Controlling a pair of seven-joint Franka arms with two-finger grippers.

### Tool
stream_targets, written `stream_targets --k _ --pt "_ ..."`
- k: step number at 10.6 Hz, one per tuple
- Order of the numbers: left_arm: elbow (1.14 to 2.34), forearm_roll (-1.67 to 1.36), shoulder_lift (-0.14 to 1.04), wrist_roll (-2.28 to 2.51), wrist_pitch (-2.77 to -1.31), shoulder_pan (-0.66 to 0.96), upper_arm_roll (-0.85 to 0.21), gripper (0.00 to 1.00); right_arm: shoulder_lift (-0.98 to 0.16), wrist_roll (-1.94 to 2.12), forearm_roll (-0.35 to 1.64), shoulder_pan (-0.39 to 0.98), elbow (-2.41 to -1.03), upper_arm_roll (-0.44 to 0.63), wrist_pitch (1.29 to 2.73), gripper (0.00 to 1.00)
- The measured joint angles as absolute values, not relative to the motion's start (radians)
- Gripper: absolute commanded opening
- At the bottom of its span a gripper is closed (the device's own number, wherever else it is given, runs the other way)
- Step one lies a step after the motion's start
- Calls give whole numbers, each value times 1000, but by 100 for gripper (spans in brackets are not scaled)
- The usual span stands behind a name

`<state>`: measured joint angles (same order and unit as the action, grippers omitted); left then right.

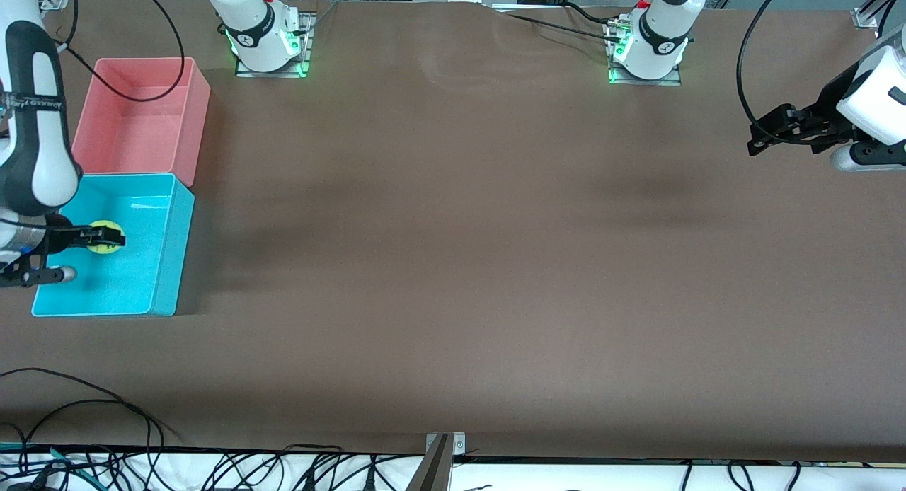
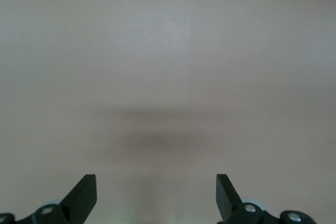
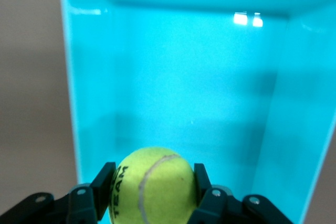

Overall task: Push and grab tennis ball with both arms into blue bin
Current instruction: 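Lower the ball into the blue bin and open the right gripper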

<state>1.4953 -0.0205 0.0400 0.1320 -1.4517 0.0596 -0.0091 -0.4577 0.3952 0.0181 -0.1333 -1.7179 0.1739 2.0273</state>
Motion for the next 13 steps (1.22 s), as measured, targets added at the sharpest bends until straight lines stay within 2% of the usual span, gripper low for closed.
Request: stream_targets --k 2,3,7,9,13 --pt "1493 -21 40 132 -1448 62 -10 100 -378 406 9 -136 -1933 197 2194 0" --pt "1493 -21 40 132 -1447 62 -11 100 -366 406 -14 -136 -1971 210 2237 0" --pt "1492 -21 40 132 -1446 62 -11 100 -406 459 -29 -163 -1997 310 2356 0" --pt "1491 -21 40 132 -1446 62 -12 100 -445 468 -29 -192 -2002 312 2407 0" --pt "1491 -21 40 132 -1443 61 -11 100 -467 467 -23 -193 -2010 307 2419 0"
